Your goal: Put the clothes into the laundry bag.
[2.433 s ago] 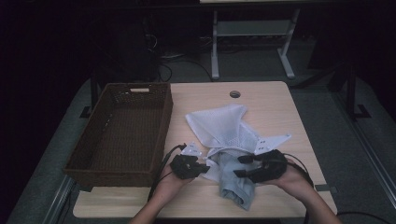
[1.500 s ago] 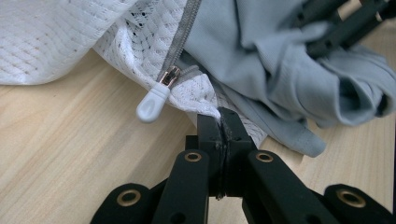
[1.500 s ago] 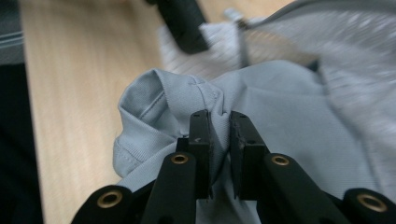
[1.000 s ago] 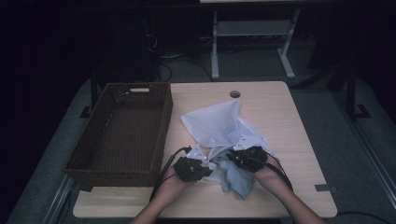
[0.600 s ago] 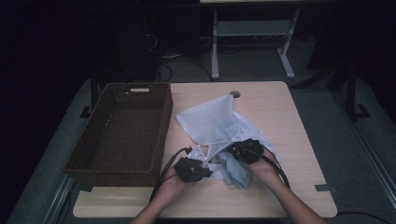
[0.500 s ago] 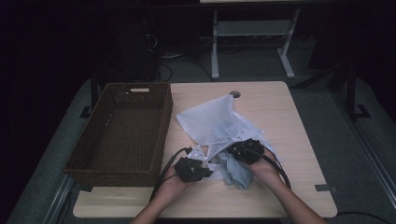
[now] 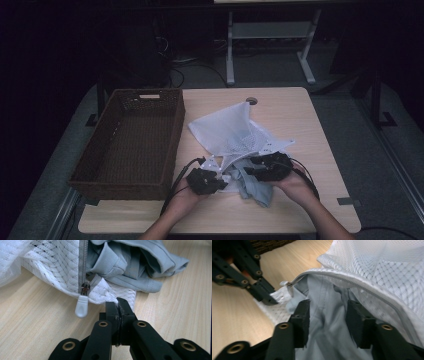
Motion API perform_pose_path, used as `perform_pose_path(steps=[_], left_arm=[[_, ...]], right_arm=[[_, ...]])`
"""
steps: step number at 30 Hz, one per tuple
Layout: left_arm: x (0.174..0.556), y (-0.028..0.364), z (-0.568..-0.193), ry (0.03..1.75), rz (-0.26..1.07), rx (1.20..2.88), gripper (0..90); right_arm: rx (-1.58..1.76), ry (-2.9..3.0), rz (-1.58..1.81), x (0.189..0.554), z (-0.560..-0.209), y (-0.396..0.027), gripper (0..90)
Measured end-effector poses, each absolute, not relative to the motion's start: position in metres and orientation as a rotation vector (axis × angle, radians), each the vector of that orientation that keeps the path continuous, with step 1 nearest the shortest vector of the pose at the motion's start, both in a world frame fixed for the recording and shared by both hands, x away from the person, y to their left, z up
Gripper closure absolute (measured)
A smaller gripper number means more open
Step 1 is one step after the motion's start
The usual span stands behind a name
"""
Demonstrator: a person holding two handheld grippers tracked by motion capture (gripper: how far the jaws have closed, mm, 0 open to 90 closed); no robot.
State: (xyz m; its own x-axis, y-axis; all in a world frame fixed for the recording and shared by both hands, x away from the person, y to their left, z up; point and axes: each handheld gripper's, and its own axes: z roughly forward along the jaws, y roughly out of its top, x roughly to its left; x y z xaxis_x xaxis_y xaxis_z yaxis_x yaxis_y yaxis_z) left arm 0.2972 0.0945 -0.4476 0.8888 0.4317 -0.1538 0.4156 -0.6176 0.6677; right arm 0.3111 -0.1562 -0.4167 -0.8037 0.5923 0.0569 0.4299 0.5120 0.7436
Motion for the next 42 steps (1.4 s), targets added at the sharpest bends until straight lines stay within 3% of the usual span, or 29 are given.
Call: perform_pose_path(steps=[8, 22, 25, 26, 27, 28, 31, 42], left_arm=[[0.297, 0.095, -0.448, 0.611, 0.023, 2.303, 88.6], [0.297, 0.094, -0.447, 0.607, 0.03, 2.31, 88.6], [0.297, 0.094, -0.447, 0.607, 0.029, 2.312, 88.6], [0.297, 0.094, -0.447, 0.607, 0.029, 2.312, 88.6], [0.297, 0.094, -0.447, 0.606, 0.029, 2.313, 88.6], [0.297, 0.094, -0.447, 0.606, 0.028, 2.313, 88.6], [0.297, 0.094, -0.448, 0.608, 0.027, 2.31, 88.6], [0.297, 0.093, -0.448, 0.6, 0.027, 2.319, 88.6]], right_arm=[[0.883, 2.55, 1.218, 0.286, -0.412, -0.179, 39.1], [0.973, 2.641, 1.032, 0.236, -0.454, -0.195, 33.1], [0.947, 2.649, 0.933, 0.235, -0.459, -0.189, 44.5], [0.947, 2.649, 0.933, 0.235, -0.459, -0.189, 44.5], [0.935, 2.671, 0.934, 0.236, -0.461, -0.187, 60.4], [0.933, 2.669, 0.932, 0.237, -0.46, -0.187, 68.0], [0.925, 2.651, 0.957, 0.237, -0.458, -0.188, 79.9], [0.94, 2.458, 1.188, 0.262, -0.426, -0.181, 82.6]])
